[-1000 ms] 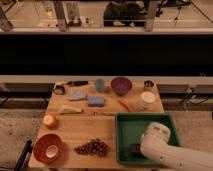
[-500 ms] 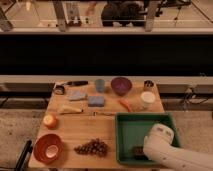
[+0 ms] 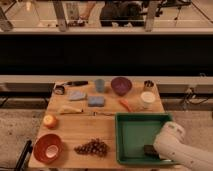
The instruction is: Wipe tray with eraser
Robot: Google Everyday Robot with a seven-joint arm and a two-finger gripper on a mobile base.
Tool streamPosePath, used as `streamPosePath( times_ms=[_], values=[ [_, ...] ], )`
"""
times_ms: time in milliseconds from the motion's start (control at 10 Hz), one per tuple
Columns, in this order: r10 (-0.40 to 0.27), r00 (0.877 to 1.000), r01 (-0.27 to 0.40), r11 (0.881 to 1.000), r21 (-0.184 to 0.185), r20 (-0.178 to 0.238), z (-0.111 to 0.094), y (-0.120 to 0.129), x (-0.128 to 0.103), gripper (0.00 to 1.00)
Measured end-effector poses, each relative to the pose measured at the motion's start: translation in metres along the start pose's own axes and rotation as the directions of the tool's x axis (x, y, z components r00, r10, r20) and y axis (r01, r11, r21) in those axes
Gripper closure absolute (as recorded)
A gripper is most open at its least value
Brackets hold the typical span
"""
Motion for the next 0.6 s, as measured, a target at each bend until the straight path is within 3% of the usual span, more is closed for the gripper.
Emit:
streamPosePath(
  times_ms=[200,600],
  values=[
    [0.030,0.999,-0.030,1.000,-0.003,-0.013,0.004,-0.002,0.012,1.00],
    [0.036,0.999,-0.036,0.999,0.028,-0.001,0.005,-0.037,-0.004,1.00]
  ],
)
